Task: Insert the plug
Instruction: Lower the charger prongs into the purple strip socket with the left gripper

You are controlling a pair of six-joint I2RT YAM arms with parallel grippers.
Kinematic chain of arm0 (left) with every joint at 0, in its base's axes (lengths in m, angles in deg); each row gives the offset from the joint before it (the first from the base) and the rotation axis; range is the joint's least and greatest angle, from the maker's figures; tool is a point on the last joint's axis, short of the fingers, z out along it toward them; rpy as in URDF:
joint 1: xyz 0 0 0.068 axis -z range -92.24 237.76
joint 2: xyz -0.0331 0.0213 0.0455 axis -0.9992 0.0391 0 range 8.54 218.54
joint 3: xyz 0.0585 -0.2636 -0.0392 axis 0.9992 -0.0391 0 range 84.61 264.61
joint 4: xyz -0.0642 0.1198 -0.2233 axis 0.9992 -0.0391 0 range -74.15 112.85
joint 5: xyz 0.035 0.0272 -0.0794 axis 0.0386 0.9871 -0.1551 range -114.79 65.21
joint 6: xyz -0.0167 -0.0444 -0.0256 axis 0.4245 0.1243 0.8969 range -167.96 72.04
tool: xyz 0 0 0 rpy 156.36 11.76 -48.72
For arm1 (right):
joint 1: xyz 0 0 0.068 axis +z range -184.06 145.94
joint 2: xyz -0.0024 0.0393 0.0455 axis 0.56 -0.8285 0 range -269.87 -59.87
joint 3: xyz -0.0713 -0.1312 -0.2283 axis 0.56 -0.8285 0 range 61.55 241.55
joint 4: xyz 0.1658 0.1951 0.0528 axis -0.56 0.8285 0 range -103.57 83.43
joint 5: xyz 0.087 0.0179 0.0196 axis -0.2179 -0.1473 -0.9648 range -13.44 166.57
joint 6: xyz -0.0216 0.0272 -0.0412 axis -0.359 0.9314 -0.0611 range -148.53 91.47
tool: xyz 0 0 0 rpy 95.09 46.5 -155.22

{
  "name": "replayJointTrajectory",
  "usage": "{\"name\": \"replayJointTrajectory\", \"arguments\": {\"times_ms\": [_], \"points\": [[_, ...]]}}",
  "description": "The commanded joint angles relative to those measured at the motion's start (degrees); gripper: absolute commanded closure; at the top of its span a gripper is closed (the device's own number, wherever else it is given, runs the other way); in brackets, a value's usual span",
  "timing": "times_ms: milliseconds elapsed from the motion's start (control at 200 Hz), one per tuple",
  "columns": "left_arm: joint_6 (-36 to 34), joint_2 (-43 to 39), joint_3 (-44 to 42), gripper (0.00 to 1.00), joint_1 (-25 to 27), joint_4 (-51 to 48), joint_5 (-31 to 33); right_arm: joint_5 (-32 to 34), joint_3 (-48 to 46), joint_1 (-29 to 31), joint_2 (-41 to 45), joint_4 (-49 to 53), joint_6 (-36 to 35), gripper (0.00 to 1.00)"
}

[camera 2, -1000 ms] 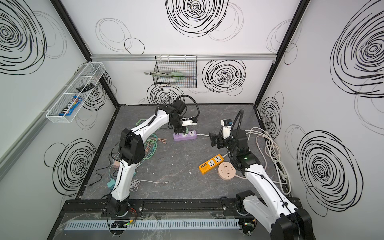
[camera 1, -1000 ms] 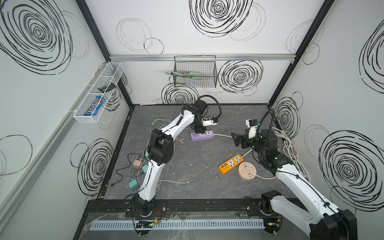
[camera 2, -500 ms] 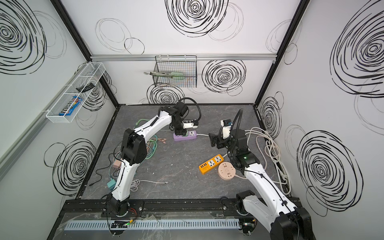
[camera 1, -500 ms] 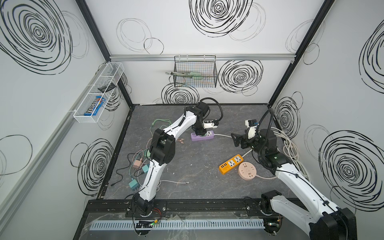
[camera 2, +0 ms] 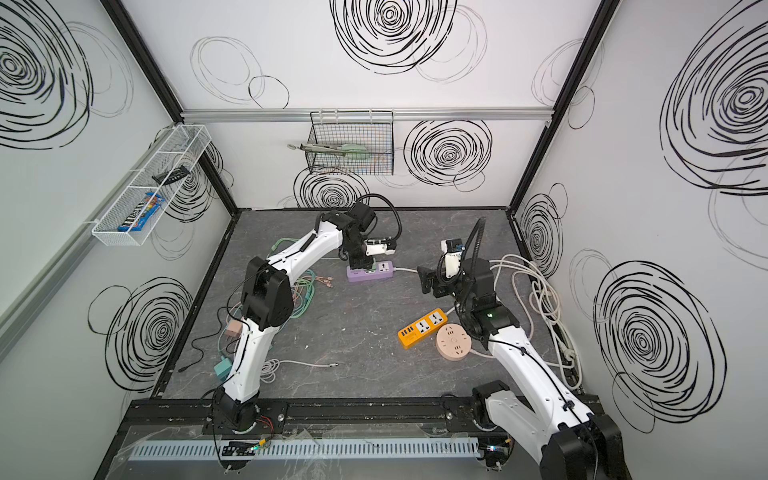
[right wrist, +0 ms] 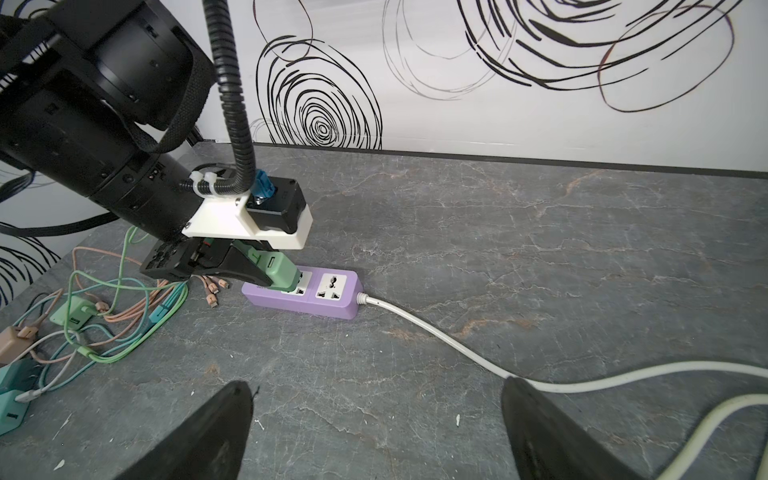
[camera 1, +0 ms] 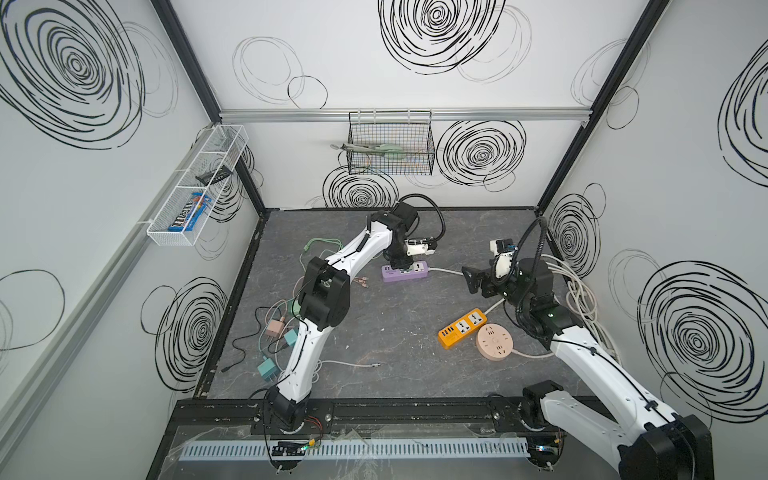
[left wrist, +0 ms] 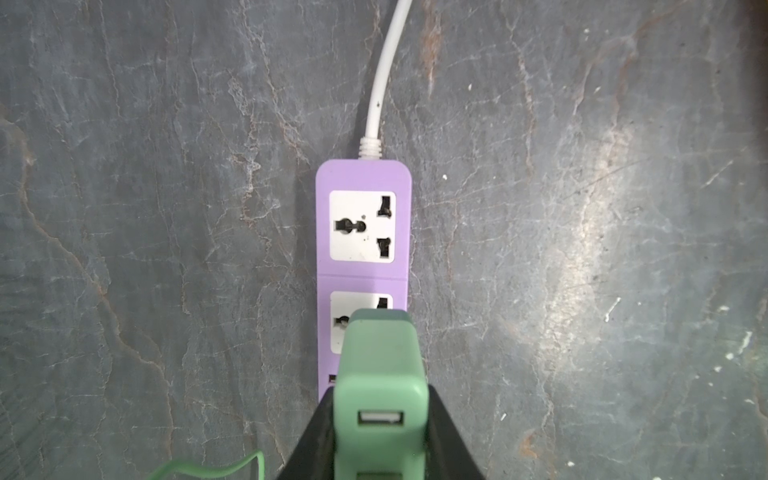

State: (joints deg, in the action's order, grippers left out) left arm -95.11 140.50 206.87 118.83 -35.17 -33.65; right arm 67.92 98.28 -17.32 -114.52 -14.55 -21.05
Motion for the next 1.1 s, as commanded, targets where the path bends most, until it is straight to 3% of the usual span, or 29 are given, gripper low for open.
{"name": "replayJointTrajectory", "arguments": {"times_ms": [0, 330, 650, 851, 1096], "points": [[-0.9, 0.9, -0.1, 1.00, -0.4, 1.2, -0.9, -0.5, -0.2, -0.2, -0.3, -0.9, 0.1, 0.03], [-1.3, 2.7, 1.0, 1.00, -0.7, 0.1, 0.9, -0.8, 0.1, -0.2, -0.6, -0.8, 0.3, 0.03], [-2.1, 2.6, 0.5, 1.00, -0.9, -2.7, -2.9, -0.8, 0.2, -0.2, -0.7, -0.7, 0.3, 0.03], [-2.2, 3.1, -0.7, 1.00, -1.4, -2.1, -2.1, -0.9, 0.1, -0.2, -0.7, -0.8, 0.3, 0.03], [-2.4, 9.4, 3.5, 1.00, -2.3, -2.0, -4.4, -1.4, 0.6, -0.2, -1.6, 0.3, 0.8, 0.03]]}}
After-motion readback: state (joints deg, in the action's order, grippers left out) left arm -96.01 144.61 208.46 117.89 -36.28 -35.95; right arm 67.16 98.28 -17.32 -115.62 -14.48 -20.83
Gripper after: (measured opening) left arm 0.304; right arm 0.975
